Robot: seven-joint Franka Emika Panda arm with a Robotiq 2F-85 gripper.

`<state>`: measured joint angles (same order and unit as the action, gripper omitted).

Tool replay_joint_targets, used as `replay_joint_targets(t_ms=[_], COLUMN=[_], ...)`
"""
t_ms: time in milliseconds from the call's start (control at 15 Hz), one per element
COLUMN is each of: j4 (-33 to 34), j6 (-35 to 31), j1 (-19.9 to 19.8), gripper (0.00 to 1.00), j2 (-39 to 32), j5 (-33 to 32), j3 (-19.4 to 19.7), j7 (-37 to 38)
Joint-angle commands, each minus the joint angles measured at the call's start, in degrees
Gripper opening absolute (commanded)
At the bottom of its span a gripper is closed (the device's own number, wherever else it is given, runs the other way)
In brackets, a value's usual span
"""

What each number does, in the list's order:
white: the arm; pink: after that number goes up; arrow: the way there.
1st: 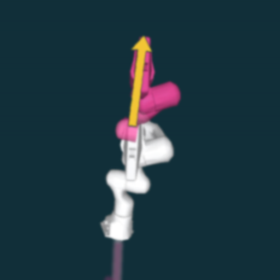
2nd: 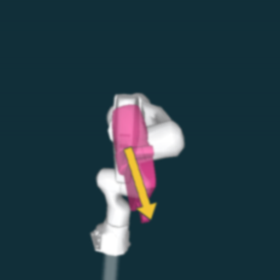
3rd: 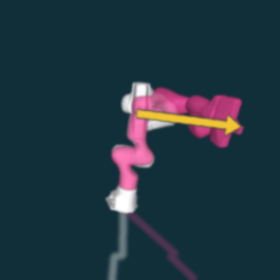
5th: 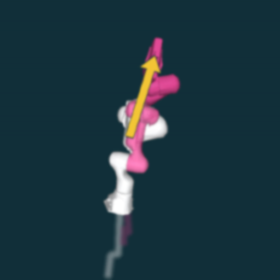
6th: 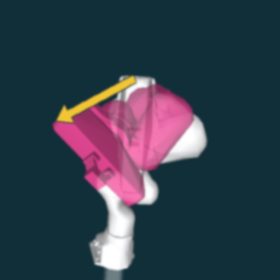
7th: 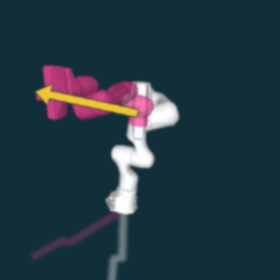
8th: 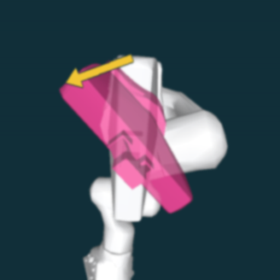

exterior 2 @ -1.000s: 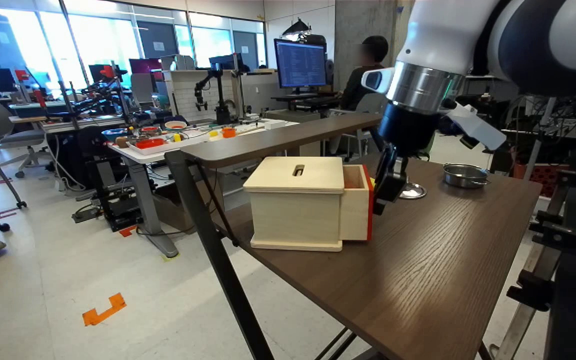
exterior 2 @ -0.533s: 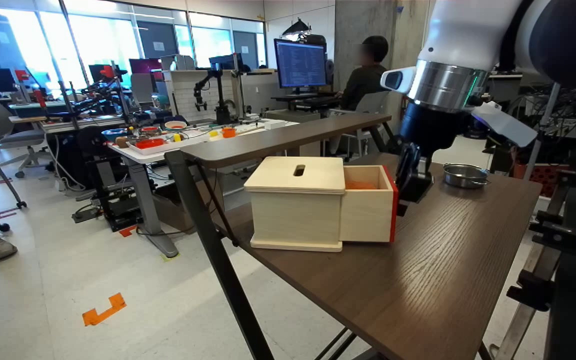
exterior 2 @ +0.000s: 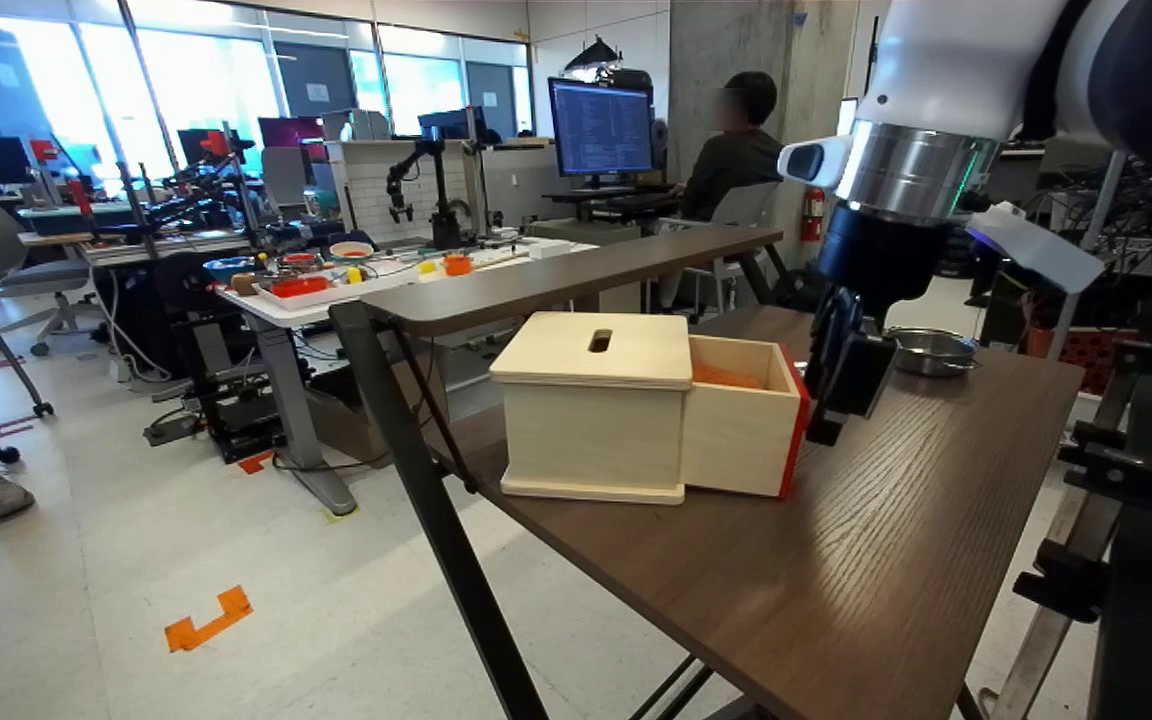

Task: Open the red drawer

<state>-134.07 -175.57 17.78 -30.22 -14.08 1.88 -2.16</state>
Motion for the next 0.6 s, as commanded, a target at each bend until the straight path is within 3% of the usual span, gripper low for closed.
replay_joint_targets(t_ms=[0,133,267,400,467,533], j4=[-2.3,-3.66,-6.26,-8.93,-4.47,-5.77], j6=[-0.64,-0.48,-0.43,1.35,0.23,0.47], j1=[-0.16,-1.13,-4.2,-9.29,-4.98,-6.58], gripper=[1.0,1.0,1.0,1.0,1.0,1.0], j2=[3.2,6.15,10.96,15.6,9.27,11.54], j5=[0.25,1.11,3.4,8.28,5.13,6.5], j3=[0.1,-1.22,-5.28,-12.93,-7.1,-9.7], j7=[-0.18,0.05,-0.17,-1.15,-0.25,-0.4])
